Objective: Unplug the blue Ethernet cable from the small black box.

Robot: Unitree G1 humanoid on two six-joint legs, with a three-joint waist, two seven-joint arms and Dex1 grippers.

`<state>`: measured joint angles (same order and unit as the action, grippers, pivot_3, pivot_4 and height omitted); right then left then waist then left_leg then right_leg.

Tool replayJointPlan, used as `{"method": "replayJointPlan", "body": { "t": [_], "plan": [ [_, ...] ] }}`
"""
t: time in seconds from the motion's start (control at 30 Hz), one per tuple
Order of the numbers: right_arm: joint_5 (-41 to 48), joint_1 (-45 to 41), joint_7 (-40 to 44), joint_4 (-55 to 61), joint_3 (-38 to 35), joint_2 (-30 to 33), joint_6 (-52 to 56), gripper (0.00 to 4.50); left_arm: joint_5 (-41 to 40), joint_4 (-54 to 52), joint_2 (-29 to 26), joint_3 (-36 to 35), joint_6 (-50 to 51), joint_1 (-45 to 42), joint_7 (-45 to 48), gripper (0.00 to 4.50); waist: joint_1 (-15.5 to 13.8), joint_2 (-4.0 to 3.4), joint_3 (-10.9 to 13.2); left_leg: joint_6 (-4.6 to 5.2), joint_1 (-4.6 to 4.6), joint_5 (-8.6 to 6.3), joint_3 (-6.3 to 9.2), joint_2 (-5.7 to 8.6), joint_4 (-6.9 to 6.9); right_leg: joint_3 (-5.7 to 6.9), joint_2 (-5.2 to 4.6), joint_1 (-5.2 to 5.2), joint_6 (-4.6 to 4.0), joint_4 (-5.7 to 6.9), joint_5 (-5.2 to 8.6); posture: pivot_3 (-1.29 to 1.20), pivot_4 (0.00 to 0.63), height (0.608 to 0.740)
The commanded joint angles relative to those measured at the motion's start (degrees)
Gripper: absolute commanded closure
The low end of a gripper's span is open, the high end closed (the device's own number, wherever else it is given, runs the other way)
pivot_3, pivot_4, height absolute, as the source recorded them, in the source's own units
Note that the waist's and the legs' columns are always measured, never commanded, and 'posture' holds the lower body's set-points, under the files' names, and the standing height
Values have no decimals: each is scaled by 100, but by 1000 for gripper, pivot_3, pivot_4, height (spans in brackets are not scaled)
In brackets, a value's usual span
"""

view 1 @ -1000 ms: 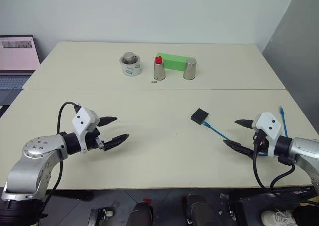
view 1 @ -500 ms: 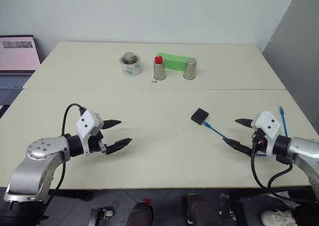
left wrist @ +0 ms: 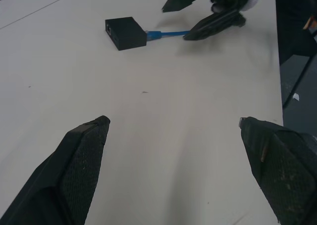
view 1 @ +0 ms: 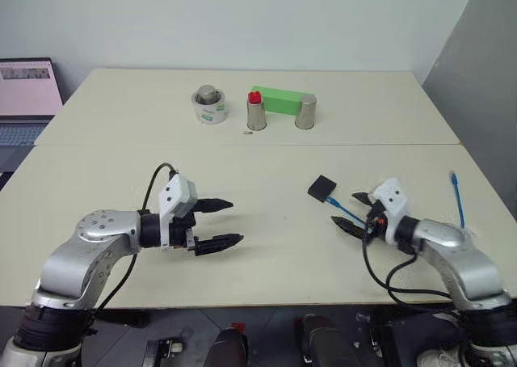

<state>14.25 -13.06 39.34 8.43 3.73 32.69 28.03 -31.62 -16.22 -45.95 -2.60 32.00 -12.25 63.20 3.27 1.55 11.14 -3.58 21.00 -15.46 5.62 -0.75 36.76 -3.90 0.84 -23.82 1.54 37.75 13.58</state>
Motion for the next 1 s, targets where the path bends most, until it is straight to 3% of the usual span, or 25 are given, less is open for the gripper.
{"method": "replayJointPlan", "body": {
  "t": [0.03, 0.1, 0.2, 0.53, 0.7, 0.8, 1.0],
  "plan": [
    [-231, -490, 60, -719, 108, -113, -390, 0, 61, 70, 15, 84, -162, -211, 92, 42, -1, 0, 0, 0, 2, 0, 0, 0, 0, 0, 0, -1, 3, 0, -2, 0, 150, 740],
    [-332, -659, 93, -1056, 161, -151, -524, 0, 97, 123, 27, 115, -196, -257, 104, 42, -1, -1, 1, 0, 3, 0, -1, 1, 5, -1, 0, -1, 11, 0, -7, 0, 150, 740],
    [-350, -814, 264, -1325, 239, -182, -557, 524, 132, 178, 35, 139, -247, -285, 115, 0, -1, -1, 1, 0, 4, 0, 0, 1, 4, -1, 0, -3, 11, 1, -7, 0, 150, 740],
    [-489, -1020, 691, -1511, 422, -162, -690, 3033, 36, 370, 175, 88, -65, -320, 99, 0, 0, -1, 1, 1, -2, 0, -1, 0, 11, -2, 0, 3, 12, 6, -8, 0, 150, 740],
    [-662, -1151, 837, -1081, 543, -58, -985, 4372, -110, 649, 349, -49, 140, -443, -22, 0, 2, -1, 1, 1, -4, 0, 0, 0, 14, -2, 2, 2, 12, 14, -8, 0, 150, 740],
    [-889, -1254, 908, -610, 692, 11, -1445, 4398, -466, 679, 530, -234, 498, -548, -189, 0, 4, -2, 2, 1, -3, 0, 0, 0, 13, -3, 2, 0, 12, 15, -8, 0, 150, 740],
    [-2290, -1648, 815, -398, 1396, 424, -3928, 4398, -1393, 804, 871, -644, 1454, -737, -493, 0, 5, -2, 2, 0, 12, 1, 1, 0, 14, 0, 2, -18, 14, 20, -9, 0, 150, 740]
  ]
}}
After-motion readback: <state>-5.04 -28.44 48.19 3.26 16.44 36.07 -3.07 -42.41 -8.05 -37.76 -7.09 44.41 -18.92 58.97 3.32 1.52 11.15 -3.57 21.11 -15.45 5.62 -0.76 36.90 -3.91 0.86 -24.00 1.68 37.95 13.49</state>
